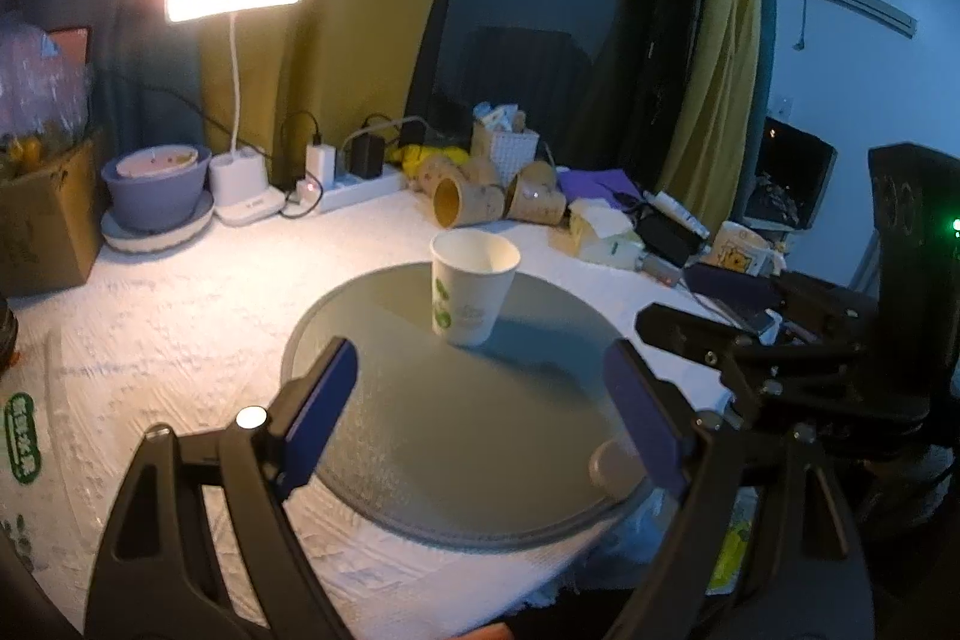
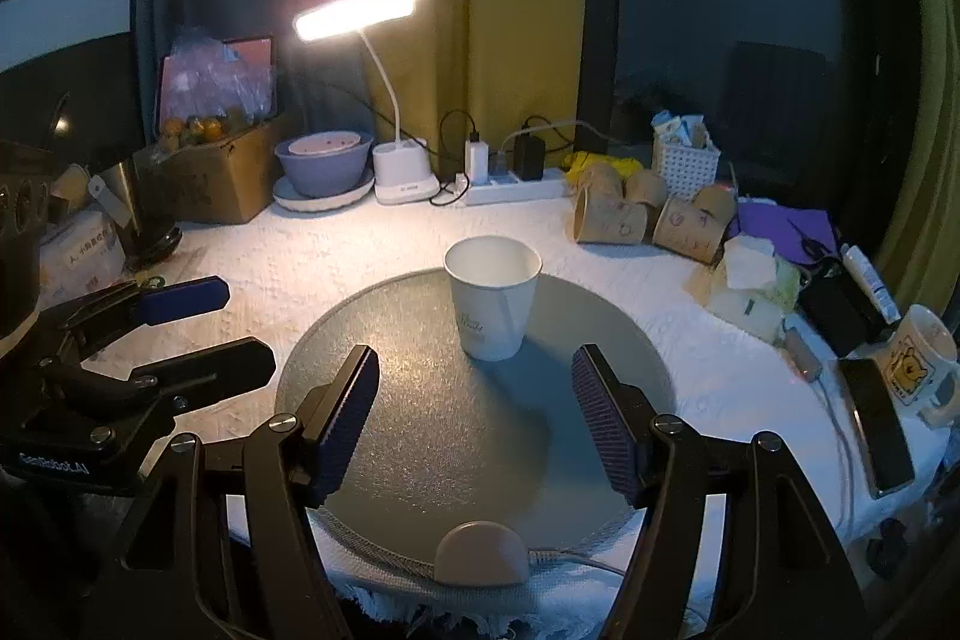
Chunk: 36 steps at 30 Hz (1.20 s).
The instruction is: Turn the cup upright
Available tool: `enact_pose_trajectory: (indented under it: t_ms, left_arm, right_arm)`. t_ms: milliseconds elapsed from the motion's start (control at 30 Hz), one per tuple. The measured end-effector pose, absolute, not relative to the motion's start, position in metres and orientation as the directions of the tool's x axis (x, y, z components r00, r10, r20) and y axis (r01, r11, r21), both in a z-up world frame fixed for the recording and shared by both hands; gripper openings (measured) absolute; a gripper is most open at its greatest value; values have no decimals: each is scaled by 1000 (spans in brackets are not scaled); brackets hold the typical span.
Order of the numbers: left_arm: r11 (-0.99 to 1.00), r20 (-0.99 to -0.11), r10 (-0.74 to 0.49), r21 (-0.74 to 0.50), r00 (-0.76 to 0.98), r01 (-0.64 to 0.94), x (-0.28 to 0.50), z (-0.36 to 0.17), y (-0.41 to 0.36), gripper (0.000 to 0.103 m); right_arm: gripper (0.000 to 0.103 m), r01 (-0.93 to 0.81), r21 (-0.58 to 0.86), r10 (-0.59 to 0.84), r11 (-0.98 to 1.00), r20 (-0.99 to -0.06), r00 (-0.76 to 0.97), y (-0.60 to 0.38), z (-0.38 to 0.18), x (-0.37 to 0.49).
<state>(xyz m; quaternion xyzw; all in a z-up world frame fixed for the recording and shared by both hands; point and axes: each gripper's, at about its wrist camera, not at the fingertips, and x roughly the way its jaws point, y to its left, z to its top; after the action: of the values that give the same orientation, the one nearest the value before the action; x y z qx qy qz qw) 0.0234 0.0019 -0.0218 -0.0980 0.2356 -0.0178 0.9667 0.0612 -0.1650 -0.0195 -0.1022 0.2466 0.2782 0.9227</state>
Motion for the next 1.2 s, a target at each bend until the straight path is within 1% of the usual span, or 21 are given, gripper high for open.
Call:
enact_pose_trajectory:
  t_ms: [333,400,467,633,1000,1200]
  left_arm:
    - [987,-404,-57,-162,913,-11,12,-1,-5,88]
    - [988,-390,-54,-157,919,-9,10,3,-6,92]
    - [988,-375,-52,-151,926,-6,7,7,-7,93]
    - [992,-345,-18,-126,938,-28,0,16,-8,93]
    - [990,-245,65,-109,967,-94,-23,36,-1,94]
    - [987,-241,87,-111,967,-116,-27,36,0,94]
  right_arm:
    - [70,-559,-64,470,827,-467,749,-173,-3,44]
    - [70,-558,-63,473,827,-458,753,-175,0,41]
    - [70,-558,-62,476,827,-451,755,-176,3,38]
    - [70,-559,-75,478,826,-432,765,-176,12,29]
    - [70,-549,-95,476,831,-391,788,-181,30,15]
    - [70,-549,-98,476,830,-386,790,-181,32,13]
